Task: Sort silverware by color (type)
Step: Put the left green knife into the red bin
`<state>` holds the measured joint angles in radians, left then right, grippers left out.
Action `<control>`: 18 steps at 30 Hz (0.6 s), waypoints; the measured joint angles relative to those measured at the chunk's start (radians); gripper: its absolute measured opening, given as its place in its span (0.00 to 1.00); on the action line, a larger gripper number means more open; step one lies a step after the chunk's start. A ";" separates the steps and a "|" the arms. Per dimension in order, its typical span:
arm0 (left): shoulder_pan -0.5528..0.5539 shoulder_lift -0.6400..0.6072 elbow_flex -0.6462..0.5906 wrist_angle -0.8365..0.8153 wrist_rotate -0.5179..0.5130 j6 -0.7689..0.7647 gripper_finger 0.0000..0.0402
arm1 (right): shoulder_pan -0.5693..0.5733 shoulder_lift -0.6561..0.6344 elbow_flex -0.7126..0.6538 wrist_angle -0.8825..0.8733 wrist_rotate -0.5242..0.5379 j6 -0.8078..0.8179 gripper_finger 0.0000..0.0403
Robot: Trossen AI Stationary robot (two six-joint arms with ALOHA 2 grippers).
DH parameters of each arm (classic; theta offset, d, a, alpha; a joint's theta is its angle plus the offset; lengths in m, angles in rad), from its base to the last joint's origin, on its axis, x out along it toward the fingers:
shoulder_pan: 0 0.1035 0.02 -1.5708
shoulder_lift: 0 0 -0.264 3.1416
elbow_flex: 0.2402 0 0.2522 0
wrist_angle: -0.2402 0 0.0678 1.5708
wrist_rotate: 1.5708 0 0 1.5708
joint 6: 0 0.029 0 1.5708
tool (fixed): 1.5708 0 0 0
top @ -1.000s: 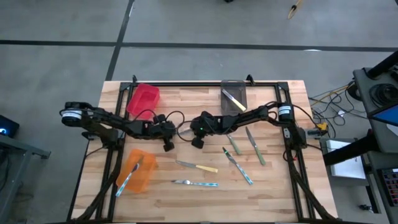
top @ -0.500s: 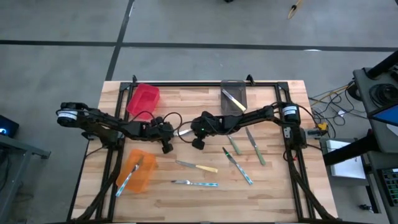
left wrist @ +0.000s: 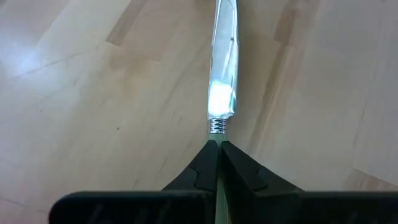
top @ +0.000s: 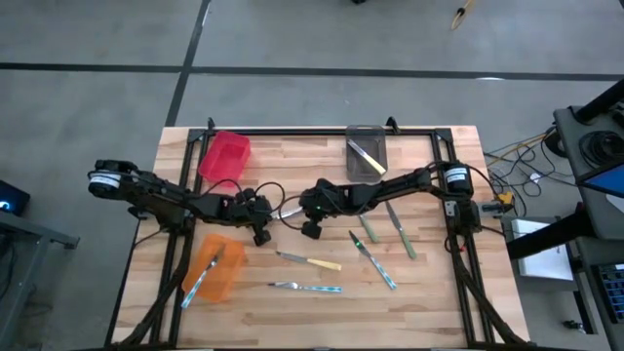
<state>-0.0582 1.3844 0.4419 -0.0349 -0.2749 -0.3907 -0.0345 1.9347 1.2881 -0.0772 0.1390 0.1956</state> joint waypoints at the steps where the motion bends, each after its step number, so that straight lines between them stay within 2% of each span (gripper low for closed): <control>1: 0.000 0.000 0.000 0.000 0.000 0.001 0.00 | 0.000 0.000 0.000 -0.001 0.000 0.007 0.04; 18: 0.000 -0.001 0.001 0.001 -0.003 0.007 0.00 | 0.010 0.003 0.000 0.007 -0.007 0.014 0.04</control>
<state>-0.0578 1.3834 0.4427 -0.0338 -0.2775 -0.3840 -0.0242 1.9377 1.2881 -0.0703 0.1322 0.2097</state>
